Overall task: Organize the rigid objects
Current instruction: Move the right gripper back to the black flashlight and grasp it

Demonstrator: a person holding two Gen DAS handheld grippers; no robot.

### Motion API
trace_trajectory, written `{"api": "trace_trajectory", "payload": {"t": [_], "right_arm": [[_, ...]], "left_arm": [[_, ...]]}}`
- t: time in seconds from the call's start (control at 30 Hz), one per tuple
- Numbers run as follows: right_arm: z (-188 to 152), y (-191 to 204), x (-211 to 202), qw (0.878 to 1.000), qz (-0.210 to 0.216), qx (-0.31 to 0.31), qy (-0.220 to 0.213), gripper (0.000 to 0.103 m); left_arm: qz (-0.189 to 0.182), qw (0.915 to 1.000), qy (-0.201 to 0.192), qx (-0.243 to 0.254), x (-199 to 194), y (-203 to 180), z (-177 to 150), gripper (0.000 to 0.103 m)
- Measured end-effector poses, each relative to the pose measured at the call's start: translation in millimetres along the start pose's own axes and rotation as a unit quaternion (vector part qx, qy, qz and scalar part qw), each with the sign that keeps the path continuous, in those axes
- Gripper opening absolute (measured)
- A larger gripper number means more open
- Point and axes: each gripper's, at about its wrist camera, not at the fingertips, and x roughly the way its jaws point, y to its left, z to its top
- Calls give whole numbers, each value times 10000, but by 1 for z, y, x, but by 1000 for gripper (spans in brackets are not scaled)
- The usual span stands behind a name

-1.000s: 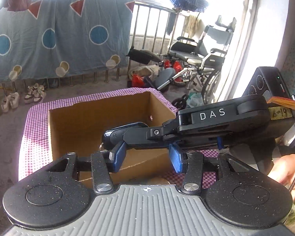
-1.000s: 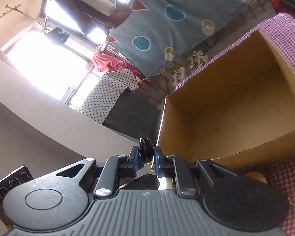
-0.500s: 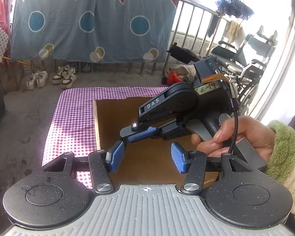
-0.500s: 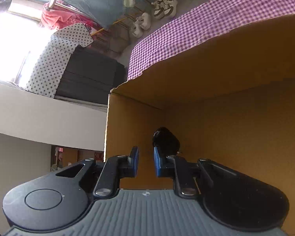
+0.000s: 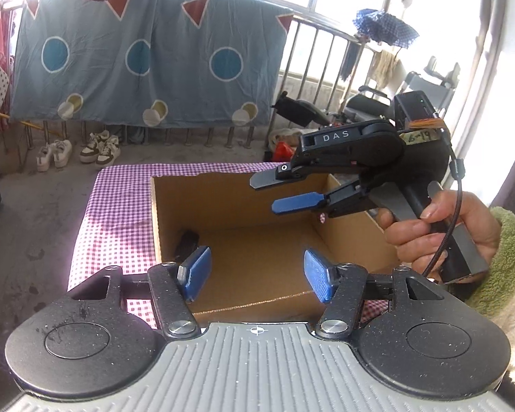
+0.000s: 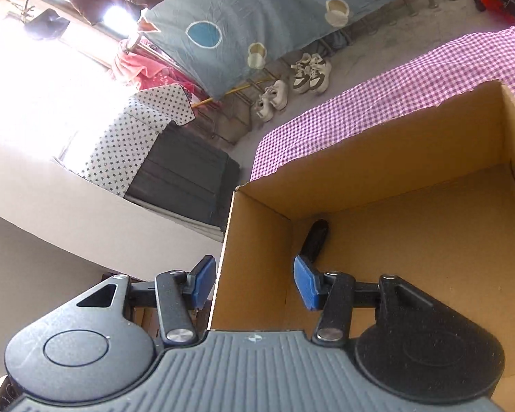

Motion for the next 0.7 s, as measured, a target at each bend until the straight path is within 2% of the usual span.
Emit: {"api": "trace_trajectory", "payload": {"t": [0.17, 0.3, 0.43, 0.5, 0.57, 0.6, 0.7], "right_arm": [[-58, -8, -93, 9984, 161, -78, -542, 53], [-108, -28, -140, 9957, 22, 5, -924, 54], [-159, -60, -149, 9922, -242, 367, -1164, 52], [-178, -75, -142, 9899, -394, 560, -1242, 44], [-197, -91, -135, 9867, -576, 782, -1302, 42], [-206, -102, -133, 9853, -607, 916, -1310, 37], [-216, -121, -119, 9826, -607, 1201, -1277, 35]], "left_arm": [[-378, 9990, 27, 246, -15, -22, -15, 62], [-722, 9959, 263, 479, -11, -43, -34, 62], [-920, 9913, 668, 659, 7, -62, -57, 61], [-953, 9879, 913, 813, 23, -75, -75, 59], [-873, 9844, 1123, 1034, 37, -87, -86, 50], [-793, 9821, 1232, 1181, 48, -93, -93, 49], [-536, 9765, 1507, 1446, 70, -105, -106, 42]]}}
